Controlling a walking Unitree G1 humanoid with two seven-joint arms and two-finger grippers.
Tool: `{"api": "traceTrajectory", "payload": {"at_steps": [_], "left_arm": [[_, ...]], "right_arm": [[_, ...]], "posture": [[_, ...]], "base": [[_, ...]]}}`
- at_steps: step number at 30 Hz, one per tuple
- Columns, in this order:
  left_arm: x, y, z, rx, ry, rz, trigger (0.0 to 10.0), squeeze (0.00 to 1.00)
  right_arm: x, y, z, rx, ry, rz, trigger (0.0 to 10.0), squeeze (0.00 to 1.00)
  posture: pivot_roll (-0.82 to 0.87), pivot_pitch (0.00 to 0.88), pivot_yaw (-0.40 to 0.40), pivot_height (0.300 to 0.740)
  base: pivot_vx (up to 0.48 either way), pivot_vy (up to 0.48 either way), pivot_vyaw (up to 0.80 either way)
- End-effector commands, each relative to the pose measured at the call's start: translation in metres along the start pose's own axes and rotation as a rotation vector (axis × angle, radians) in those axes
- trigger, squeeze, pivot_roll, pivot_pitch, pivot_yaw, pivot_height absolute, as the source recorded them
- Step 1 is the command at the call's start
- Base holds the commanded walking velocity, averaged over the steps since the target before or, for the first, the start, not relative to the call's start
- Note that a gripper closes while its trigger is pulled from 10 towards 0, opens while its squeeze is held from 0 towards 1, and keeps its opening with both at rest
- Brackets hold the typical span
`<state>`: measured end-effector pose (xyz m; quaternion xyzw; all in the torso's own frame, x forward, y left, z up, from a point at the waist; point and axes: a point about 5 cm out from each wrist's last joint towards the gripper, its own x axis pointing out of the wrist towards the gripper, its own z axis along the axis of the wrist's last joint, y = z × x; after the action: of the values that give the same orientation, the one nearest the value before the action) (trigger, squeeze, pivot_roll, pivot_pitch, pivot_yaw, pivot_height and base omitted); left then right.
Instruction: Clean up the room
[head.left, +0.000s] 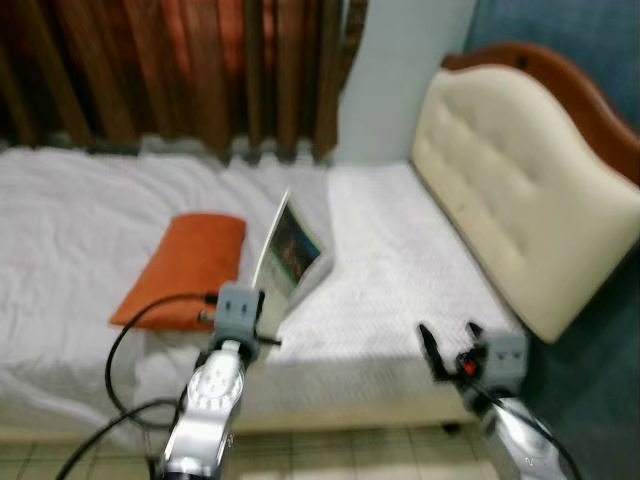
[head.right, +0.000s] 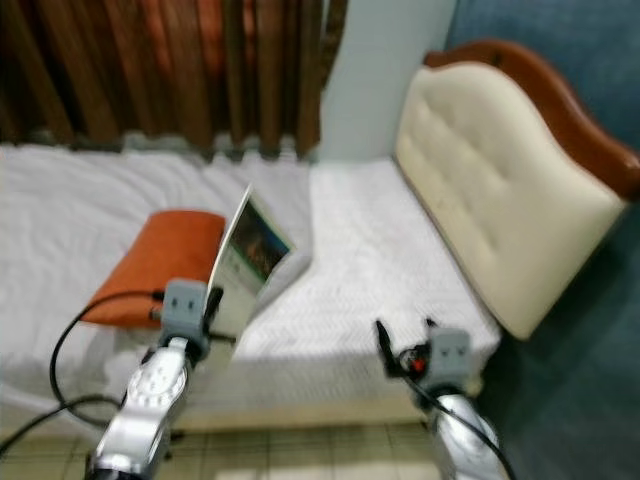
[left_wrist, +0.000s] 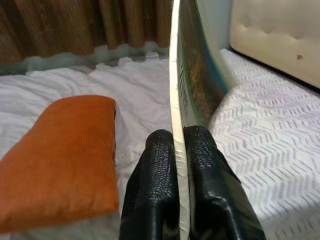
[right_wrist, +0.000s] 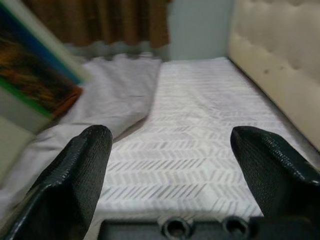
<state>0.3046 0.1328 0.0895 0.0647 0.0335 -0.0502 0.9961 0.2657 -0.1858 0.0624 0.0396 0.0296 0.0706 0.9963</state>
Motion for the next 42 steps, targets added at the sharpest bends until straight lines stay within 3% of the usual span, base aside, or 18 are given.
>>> {"api": "traceTrajectory", "payload": {"at_steps": [1,9,16,42], "left_arm": [[0.003,0.004,0.011,0.004,-0.051,0.016,10.0,0.00],[0.006,0.007,0.011,0.016,-0.050,0.005,10.0,0.00],[0.009,0.007,0.010,0.057,-0.032,-0.004,10.0,0.00],[0.016,0.002,0.010,0.009,-0.017,-0.025,10.0,0.00]], "right_arm": [[0.003,-0.004,0.003,-0.018,0.002,0.000,10.0,0.00],[0.002,0.000,-0.002,-0.003,0.028,0.010,10.0,0.00],[0.003,0.002,-0.005,-0.003,0.035,0.012,10.0,0.00],[-0.002,0.002,-0.012,-0.006,0.058,0.044,10.0,0.00]], "posture": [[0.00,0.008,-0.047,0.740],[0.01,0.014,-0.045,0.740],[0.01,0.014,-0.037,0.740],[-0.01,0.007,-0.028,0.740]], "base": [[0.000,-0.469,0.68],[0.000,-0.469,0.20],[0.000,0.000,0.00],[0.473,0.000,0.00]]}}
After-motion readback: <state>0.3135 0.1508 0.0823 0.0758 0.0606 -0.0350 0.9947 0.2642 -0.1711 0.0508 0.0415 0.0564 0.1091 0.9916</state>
